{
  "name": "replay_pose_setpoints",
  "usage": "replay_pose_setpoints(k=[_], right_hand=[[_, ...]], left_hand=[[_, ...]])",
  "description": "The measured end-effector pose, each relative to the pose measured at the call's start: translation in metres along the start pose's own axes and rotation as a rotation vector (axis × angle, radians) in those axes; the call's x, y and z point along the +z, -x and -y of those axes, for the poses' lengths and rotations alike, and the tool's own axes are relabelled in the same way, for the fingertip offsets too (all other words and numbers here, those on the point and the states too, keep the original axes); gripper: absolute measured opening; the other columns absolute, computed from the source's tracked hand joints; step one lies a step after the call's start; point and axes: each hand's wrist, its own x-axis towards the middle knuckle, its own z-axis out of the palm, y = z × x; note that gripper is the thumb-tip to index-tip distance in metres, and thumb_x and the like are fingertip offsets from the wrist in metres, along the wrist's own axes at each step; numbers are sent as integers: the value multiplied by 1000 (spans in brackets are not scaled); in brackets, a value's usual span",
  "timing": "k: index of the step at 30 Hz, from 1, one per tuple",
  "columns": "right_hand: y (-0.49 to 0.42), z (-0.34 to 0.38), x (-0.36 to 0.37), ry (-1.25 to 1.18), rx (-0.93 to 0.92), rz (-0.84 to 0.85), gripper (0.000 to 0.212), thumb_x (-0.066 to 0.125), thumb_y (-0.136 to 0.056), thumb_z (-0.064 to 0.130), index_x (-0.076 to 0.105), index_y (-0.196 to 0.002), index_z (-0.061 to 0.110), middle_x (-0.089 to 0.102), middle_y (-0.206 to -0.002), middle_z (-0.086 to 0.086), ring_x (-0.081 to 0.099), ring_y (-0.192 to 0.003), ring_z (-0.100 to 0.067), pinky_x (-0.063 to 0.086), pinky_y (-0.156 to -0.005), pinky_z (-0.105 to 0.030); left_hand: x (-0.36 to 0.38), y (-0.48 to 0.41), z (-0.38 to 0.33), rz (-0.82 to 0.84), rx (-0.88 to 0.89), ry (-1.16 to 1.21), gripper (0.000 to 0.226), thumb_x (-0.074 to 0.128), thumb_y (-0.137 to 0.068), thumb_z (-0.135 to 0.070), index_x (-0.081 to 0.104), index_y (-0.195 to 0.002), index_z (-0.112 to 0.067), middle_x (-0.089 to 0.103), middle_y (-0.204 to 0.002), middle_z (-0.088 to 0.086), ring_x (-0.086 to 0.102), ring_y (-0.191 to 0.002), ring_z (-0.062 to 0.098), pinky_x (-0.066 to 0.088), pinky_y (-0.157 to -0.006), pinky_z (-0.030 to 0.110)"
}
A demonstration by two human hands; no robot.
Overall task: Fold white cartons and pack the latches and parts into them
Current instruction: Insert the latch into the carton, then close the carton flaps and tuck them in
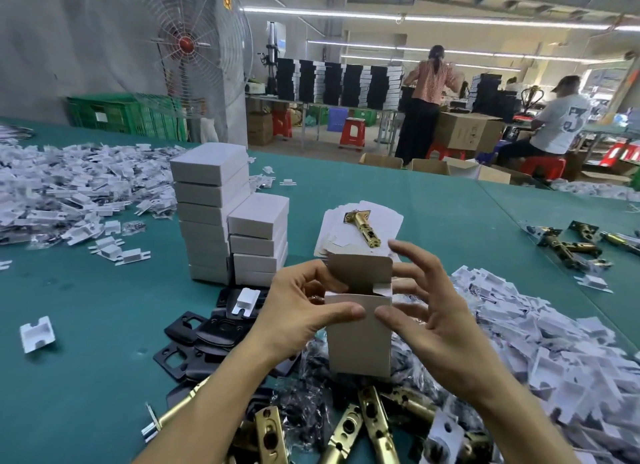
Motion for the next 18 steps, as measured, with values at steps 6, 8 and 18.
replay_pose_setpoints(k=[6, 8, 18], right_hand=[[-2, 11, 0, -91, -57, -43, 19, 75, -84, 32, 67, -100, 39, 69, -107, 8, 65, -105, -15, 58, -80, -29], [-2, 14, 1, -119, -75, -68, 6, 74, -83, 35, 71, -87, 32, 69, -101, 5, 66, -101, -14, 57, -78, -25], [-1, 19, 1, -110, -3, -147, 9, 77, -77, 14, 74, -84, 18, 74, -92, 3, 69, -95, -16, 59, -78, -27]], left_hand=[[8, 3, -1, 13, 40, -39, 37, 94, -61, -14, 71, -88, -7, 76, -93, 9, 71, -93, 37, 57, -81, 60], [9, 4, -1, -11, 52, -47, 39, 92, -60, -18, 71, -90, -5, 77, -92, 8, 73, -91, 32, 60, -79, 53], [6, 3, -2, 42, 46, -14, 46, 90, -61, -30, 51, -82, -22, 76, -92, 3, 73, -83, 18, 62, -70, 35]])
